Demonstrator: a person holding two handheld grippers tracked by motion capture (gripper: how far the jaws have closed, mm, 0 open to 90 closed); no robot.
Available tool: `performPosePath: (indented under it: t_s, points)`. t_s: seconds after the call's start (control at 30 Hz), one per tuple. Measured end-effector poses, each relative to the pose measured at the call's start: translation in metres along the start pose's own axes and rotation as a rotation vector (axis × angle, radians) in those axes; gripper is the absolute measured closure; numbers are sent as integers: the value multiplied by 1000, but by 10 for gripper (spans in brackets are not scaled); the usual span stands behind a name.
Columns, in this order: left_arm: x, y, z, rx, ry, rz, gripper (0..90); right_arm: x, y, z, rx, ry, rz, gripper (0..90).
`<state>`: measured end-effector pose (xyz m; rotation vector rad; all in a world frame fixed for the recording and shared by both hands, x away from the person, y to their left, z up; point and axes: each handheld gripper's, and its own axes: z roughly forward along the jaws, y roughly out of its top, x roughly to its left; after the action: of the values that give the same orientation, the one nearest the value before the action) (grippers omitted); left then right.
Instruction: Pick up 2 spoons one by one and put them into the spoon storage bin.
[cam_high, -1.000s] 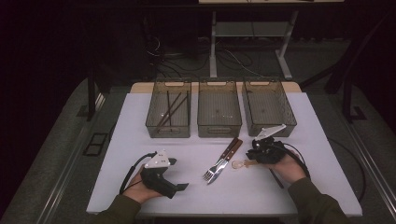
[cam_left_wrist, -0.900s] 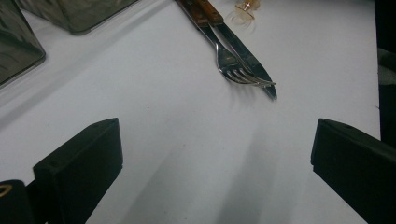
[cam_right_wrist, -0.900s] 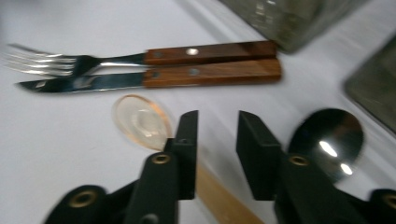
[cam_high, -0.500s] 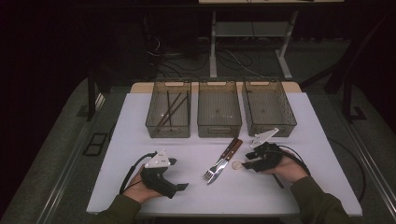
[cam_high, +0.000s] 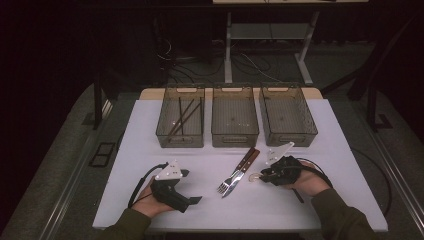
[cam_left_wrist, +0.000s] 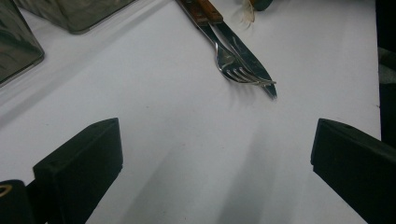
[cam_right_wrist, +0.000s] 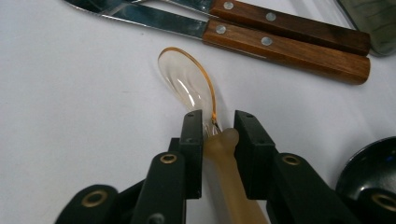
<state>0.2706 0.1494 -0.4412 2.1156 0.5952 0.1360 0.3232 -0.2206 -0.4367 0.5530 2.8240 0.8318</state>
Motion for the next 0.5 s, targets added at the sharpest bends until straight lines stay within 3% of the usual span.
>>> performPosePath:
  t_s: [0.23,0.37,0.43,0.5]
  points:
    - [0,0,-1,-6,-2,0,11,-1,0,-1,2,5,-34,761]
    - [0,0,-1,-10,-3,1,11,1,1,-4,-4,10,13,761]
    - [0,0,-1,-12,-4,1,11,-2,1,-7,-18,-1,7,761]
    - [0,0,-1,-13,-4,2,11,1,2,-11,-34,1,49,760]
